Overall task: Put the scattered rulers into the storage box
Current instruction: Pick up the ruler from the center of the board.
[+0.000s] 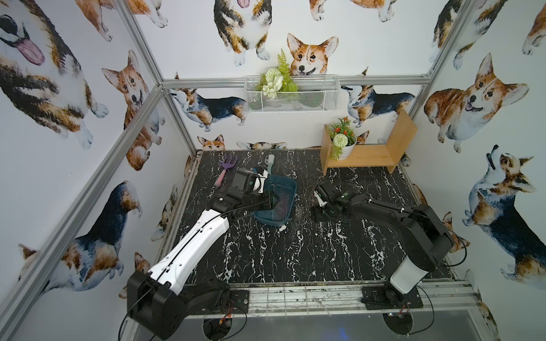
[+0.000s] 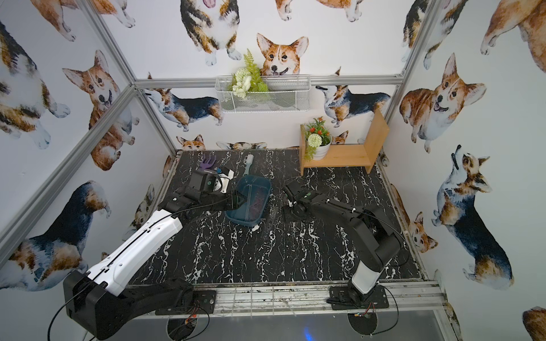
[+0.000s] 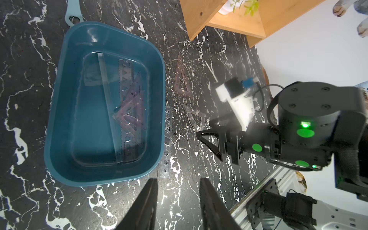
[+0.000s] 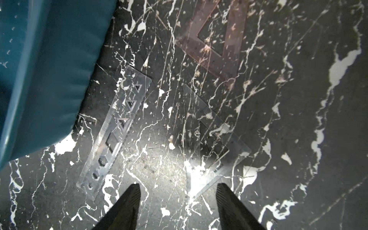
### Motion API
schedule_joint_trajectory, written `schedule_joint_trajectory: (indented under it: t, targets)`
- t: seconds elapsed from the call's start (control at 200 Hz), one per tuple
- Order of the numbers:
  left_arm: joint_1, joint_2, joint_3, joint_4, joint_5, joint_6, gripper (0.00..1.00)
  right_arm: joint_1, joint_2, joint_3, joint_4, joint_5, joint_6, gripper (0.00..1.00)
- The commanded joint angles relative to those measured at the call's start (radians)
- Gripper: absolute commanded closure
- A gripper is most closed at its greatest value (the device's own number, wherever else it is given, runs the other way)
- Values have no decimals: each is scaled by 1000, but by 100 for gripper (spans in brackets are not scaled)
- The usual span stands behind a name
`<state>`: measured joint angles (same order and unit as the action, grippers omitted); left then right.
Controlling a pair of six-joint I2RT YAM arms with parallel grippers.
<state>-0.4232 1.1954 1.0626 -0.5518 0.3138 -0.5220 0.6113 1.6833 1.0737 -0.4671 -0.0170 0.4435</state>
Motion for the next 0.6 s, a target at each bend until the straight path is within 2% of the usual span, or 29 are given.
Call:
schedule_joint_trajectory:
  t: [0.0, 0.596]
  targets:
    - [-2, -30, -32, 33, -8, -33, 59, 3, 17, 2, 33, 14, 9, 33]
    - [-15, -15, -72, 56, 3, -45, 59, 5, 85, -22, 111, -38, 26, 32]
